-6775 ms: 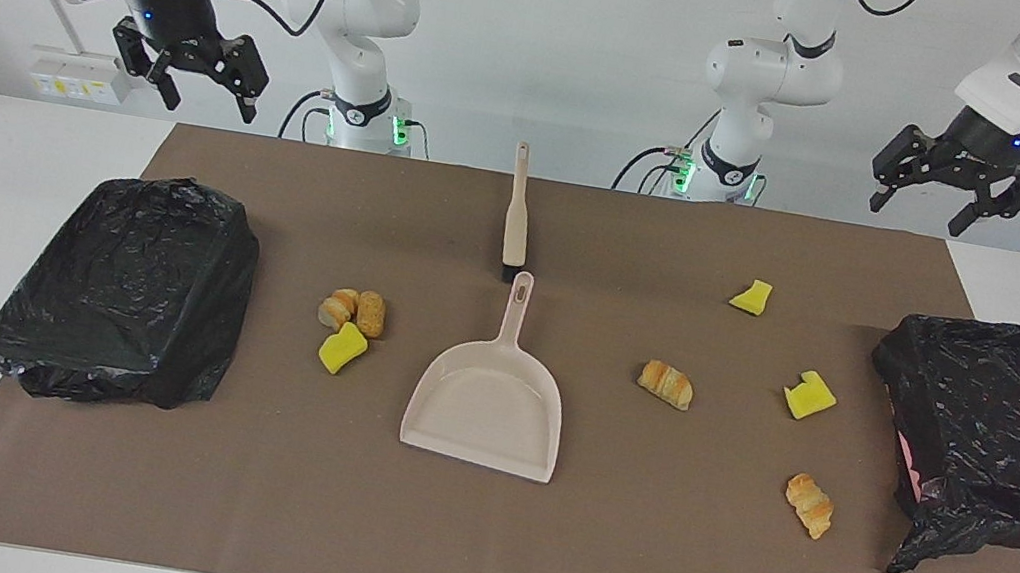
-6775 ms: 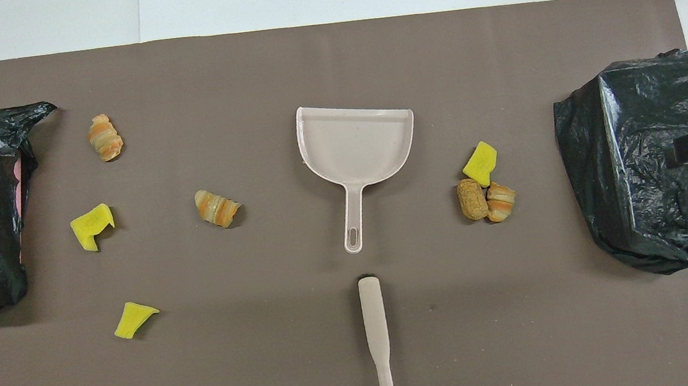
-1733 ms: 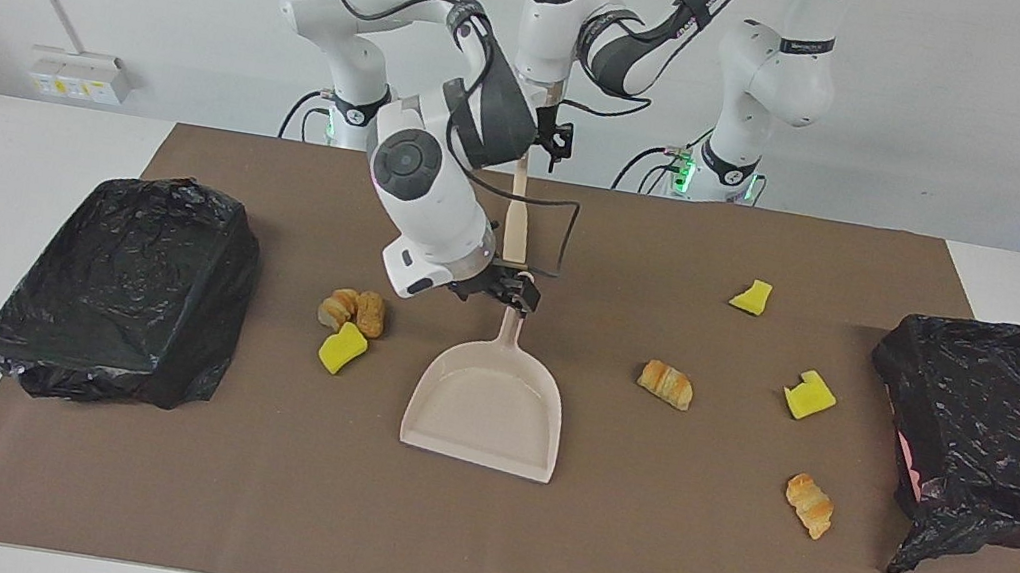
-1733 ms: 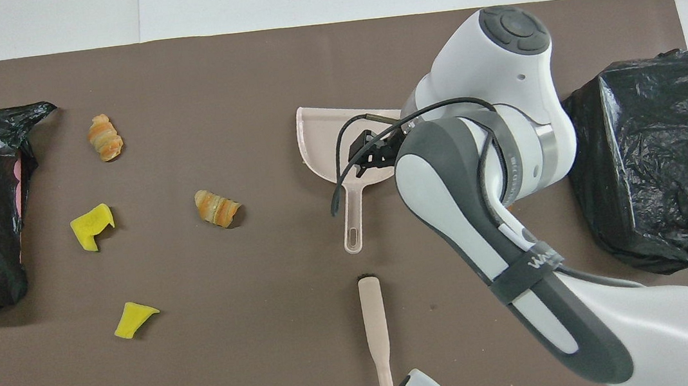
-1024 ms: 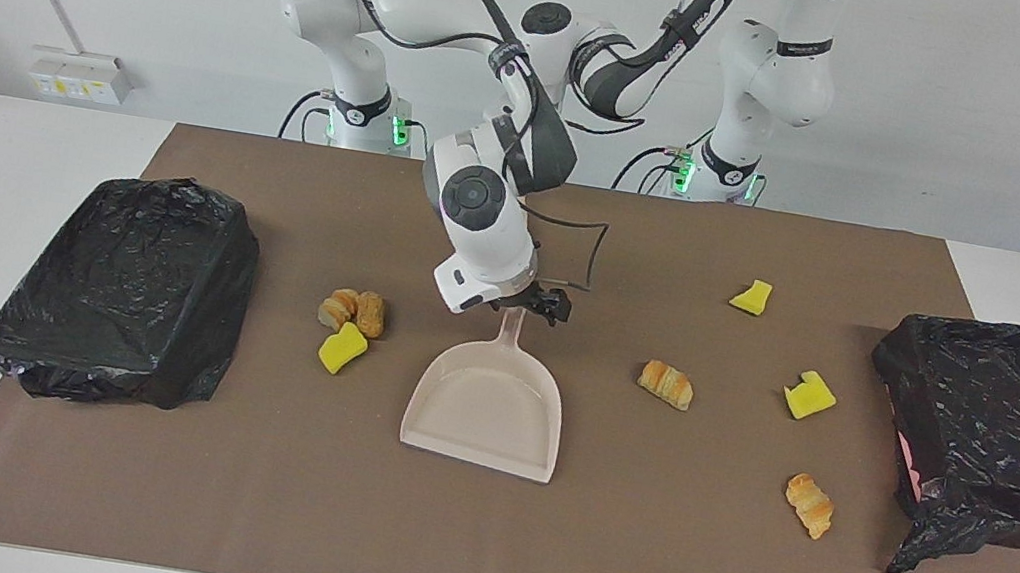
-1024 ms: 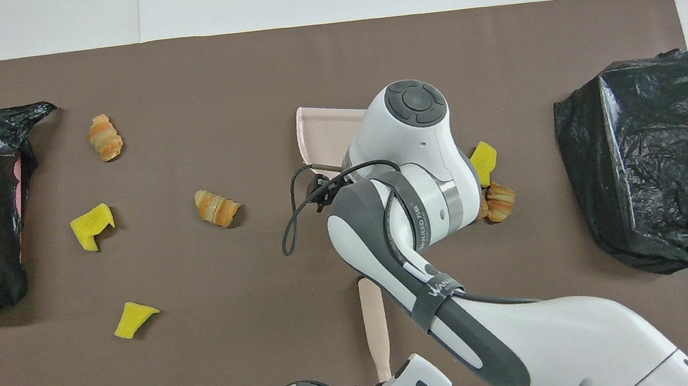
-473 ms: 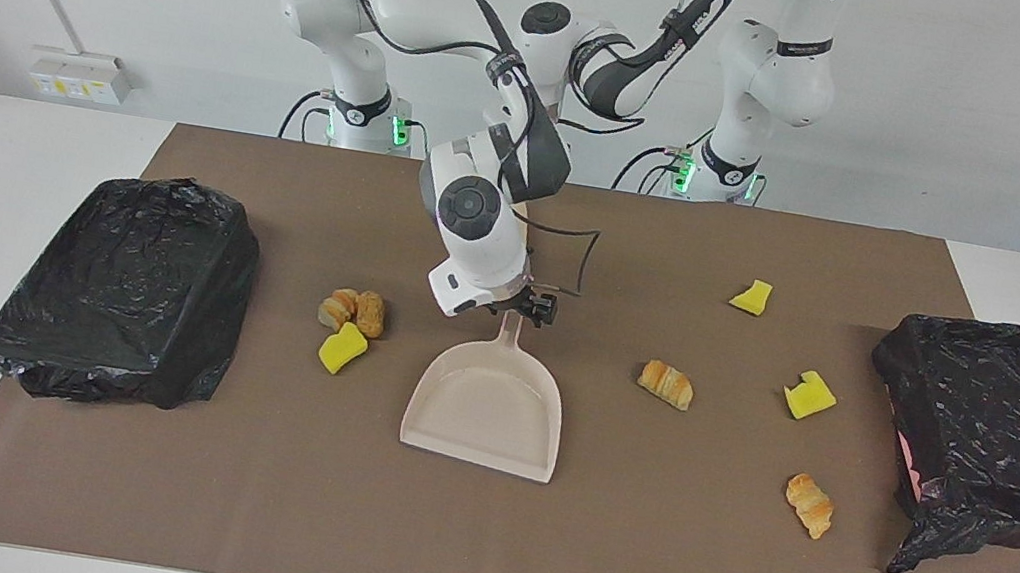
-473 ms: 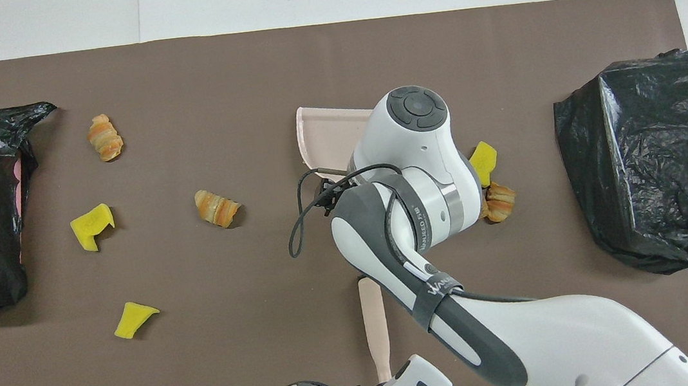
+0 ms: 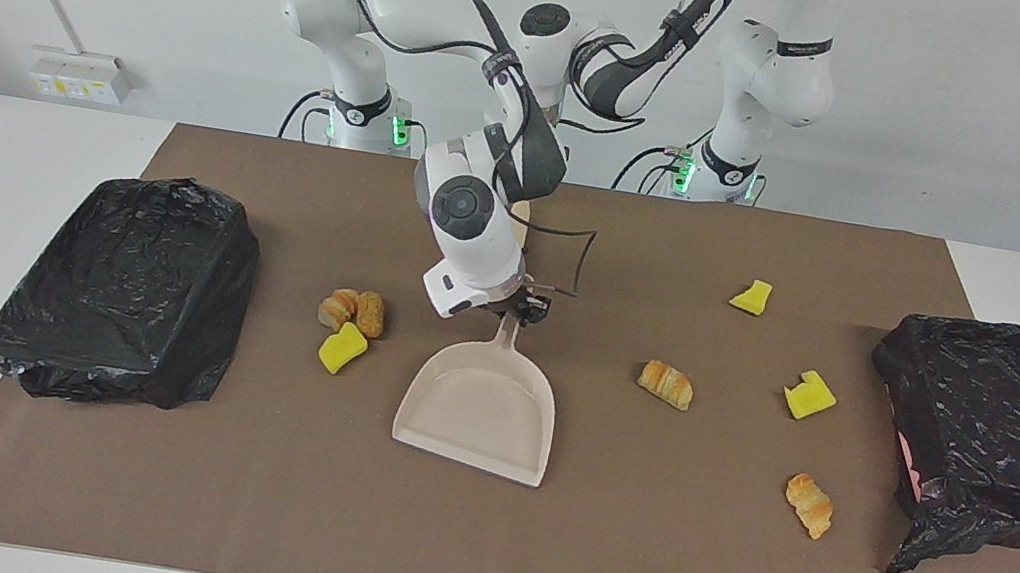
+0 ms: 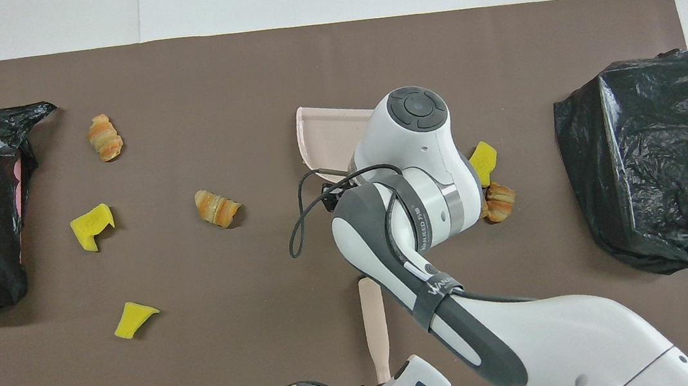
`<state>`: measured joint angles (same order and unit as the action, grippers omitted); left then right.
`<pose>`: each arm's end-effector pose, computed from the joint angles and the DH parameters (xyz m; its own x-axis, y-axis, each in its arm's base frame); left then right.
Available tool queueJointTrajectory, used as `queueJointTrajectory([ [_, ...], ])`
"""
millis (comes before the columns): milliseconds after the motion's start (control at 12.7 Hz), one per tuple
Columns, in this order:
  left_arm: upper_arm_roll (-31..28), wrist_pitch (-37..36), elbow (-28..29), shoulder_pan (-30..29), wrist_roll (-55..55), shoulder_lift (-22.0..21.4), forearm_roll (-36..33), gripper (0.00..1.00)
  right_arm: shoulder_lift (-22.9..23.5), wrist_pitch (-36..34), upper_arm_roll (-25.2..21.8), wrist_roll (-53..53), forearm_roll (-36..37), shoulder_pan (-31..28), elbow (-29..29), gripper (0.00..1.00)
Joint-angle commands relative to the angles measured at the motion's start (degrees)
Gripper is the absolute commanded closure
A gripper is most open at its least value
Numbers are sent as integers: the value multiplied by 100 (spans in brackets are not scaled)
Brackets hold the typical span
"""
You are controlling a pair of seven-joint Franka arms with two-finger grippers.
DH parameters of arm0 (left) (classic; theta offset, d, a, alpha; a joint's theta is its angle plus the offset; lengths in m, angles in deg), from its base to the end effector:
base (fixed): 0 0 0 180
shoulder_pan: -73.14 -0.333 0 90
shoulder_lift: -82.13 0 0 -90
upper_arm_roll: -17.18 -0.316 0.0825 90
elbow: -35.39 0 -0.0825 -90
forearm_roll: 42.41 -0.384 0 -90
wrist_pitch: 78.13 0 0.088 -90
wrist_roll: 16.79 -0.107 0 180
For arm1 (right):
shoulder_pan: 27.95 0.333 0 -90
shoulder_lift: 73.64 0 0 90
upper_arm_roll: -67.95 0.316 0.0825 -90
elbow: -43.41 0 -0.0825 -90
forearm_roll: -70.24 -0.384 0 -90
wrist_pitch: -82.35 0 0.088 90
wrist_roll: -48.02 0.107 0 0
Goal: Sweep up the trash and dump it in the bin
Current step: 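Reach the right gripper to the pink dustpan handle and grasp it, then lift the dustpan with the right gripper while the left gripper grasps the brush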
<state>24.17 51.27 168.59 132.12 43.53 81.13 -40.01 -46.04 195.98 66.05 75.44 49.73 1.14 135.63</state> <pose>0.2024 -0.4567 0.3423 0.9963 -0.0703 -0.0495 -0.0718 -0.9970 -0.0286 0.5860 0.3288 0.3428 0.9600 -0.1329 -0.2465 -0.1842 -0.9627 -0.1984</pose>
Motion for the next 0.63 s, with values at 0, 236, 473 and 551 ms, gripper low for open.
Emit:
queueJointTrajectory([
  [0, -49, -116, 57, 18, -221, -111, 102, 100, -280, -321, -12, -1156, 108, -149, -64, 100],
  [236, -110, -589, -22, -149, -319, -312, 102, 100, -798, -1129, -56, -2841, 213, -816, -46, 100],
  [473, -111, -1265, -232, -763, -327, -471, 41, 100, -958, -1413, -48, -4477, 810, -1229, -46, 100],
  [551, -111, -1407, -320, -939, -336, -471, 23, 100, -958, -1439, -48, -4996, 837, -1318, -38, 100],
])
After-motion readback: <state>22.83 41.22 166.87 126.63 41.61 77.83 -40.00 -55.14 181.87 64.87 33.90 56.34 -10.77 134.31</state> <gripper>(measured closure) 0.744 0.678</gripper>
